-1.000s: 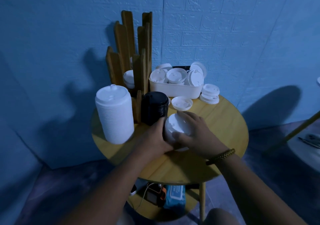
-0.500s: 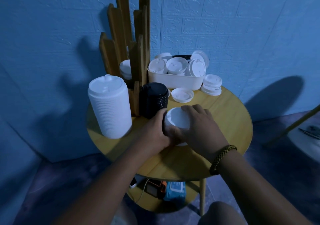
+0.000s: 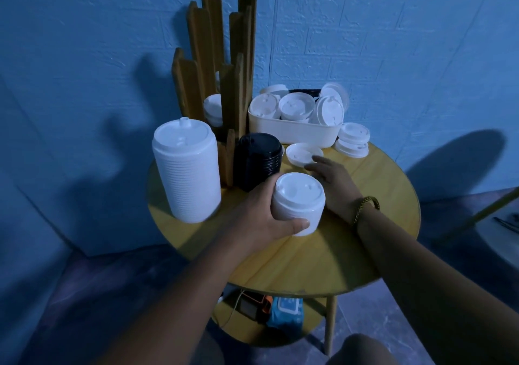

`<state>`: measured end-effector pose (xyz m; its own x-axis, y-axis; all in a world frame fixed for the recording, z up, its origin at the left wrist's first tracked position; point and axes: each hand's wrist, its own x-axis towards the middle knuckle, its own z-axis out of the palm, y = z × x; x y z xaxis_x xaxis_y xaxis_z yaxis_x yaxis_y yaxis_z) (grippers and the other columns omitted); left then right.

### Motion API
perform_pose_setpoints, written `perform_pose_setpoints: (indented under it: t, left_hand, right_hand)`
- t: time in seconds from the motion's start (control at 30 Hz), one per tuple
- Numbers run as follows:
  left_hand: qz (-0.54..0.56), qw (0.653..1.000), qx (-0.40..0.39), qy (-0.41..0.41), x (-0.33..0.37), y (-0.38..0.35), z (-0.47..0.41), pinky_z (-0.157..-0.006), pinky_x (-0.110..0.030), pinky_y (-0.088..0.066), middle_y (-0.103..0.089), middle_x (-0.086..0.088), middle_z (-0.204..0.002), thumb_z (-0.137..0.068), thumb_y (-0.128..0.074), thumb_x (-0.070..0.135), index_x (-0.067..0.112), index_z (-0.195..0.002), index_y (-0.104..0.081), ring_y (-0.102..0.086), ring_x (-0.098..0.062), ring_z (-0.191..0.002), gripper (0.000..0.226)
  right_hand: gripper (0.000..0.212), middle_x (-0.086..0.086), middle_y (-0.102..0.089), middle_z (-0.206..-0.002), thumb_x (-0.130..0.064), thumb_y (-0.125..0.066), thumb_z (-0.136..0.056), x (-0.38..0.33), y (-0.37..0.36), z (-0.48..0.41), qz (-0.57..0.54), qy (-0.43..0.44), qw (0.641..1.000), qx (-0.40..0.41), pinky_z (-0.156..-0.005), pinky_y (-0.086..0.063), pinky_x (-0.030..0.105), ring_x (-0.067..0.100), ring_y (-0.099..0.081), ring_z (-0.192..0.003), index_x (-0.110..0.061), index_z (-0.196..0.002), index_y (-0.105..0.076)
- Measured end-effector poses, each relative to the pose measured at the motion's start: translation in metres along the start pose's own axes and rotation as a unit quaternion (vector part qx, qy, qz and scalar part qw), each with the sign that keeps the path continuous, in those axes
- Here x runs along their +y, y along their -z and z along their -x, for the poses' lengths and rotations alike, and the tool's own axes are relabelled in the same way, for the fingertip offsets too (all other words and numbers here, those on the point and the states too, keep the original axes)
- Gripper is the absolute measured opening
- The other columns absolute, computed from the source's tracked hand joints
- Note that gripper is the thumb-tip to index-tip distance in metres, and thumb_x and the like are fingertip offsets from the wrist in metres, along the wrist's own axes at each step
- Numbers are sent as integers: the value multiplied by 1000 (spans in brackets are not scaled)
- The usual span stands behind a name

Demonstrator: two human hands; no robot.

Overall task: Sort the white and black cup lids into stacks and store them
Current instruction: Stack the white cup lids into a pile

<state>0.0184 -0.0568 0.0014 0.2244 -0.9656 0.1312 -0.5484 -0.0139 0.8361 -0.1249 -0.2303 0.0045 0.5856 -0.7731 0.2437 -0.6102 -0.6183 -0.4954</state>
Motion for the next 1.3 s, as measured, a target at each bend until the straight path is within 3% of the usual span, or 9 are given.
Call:
perform_pose_setpoints:
  t: [0.17, 0.3, 0.43, 0.53, 0.7, 0.8, 1.0, 1.1, 1.3]
  left_hand:
    - [-17, 1000, -4, 5, -3, 0, -2, -97, -29, -46, -45, 25, -140, -77, -81, 54, 51, -147, -27, -45, -1, -124, 88]
    - [-20, 1000, -5, 1, -5, -2, 0, -99, -31, -45, -43, 26, -141, -78, -81, 54, 52, -147, -25, -44, -1, -125, 89]
    - [-12, 1000, -2, -2, -6, -1, -2, -95, -29, -43, -45, 26, -141, -76, -82, 53, 52, -148, -28, -45, -1, -125, 90]
    - [-2, 1000, -3, -4, -4, 0, -2, -91, -25, -42, -47, 28, -137, -76, -83, 52, 52, -145, -30, -46, 1, -123, 87]
    - [5, 1000, -1, 1, -1, -1, -2, -92, -26, -39, -47, 25, -136, -77, -85, 47, 48, -147, -31, -46, -1, -123, 89]
    - [2, 1000, -5, -1, -3, -1, -2, -90, -23, -39, -47, 26, -136, -76, -84, 48, 49, -146, -31, -46, -1, -123, 88]
    - [-5, 1000, -3, 1, -8, -1, -4, -95, -27, -41, -46, 24, -140, -75, -84, 52, 49, -147, -30, -46, -3, -125, 90]
    - [-8, 1000, -3, -2, -9, -1, -4, -95, -28, -42, -46, 25, -139, -75, -84, 53, 51, -146, -29, -46, -2, -124, 90]
    - [-4, 1000, -7, -10, -10, -2, -6, -94, -27, -44, -46, 28, -135, -74, -84, 53, 53, -144, -30, -46, 1, -123, 88]
  right_hand:
    - [63, -7, -39, -156, -62, -29, -88, 11, -6, -28, 170, 6, 978, -123, -117, -29, 48, 20, -26, -148, -34, -137, -56]
    - [21, -6, -65, -114, -21, -63, -95, -1, 10, -5, -72, -31, 995, 60, -96, -46, 32, 12, -57, -109, -21, -115, -70]
    - [12, 4, -64, -86, 0, -66, -90, -3, 36, 20, -483, -166, 846, 150, -76, -56, 33, 15, -62, -79, -11, -92, -63]
    - [11, 11, -64, -101, -3, -65, -91, 11, 51, 37, -535, -291, 783, 126, -74, -59, 40, 27, -66, -92, -11, -95, -59]
    - [31, 9, -68, -103, -31, -66, -93, 30, 71, 58, -105, -310, 945, -29, -82, -58, 43, 26, -68, -90, -14, -118, -57]
    - [41, 8, -63, -118, -40, -66, -91, 25, 87, 65, 92, -228, 964, -104, -84, -51, 35, 22, -60, -101, -15, -123, -58]
    - [75, 0, -13, -165, -34, -70, -90, 19, 72, 54, 112, -36, 975, -189, -120, -26, 42, 21, -17, -150, -30, -153, -29]
    - [67, -2, -23, -161, -39, -66, -93, 16, 63, 48, 88, -39, 977, -191, -115, -27, 32, 19, -31, -145, -27, -151, -36]
    - [101, 0, -27, -156, -82, -62, -69, 18, 55, 48, 113, -81, 977, -161, -116, -32, 48, 25, -28, -143, -33, -151, -31]
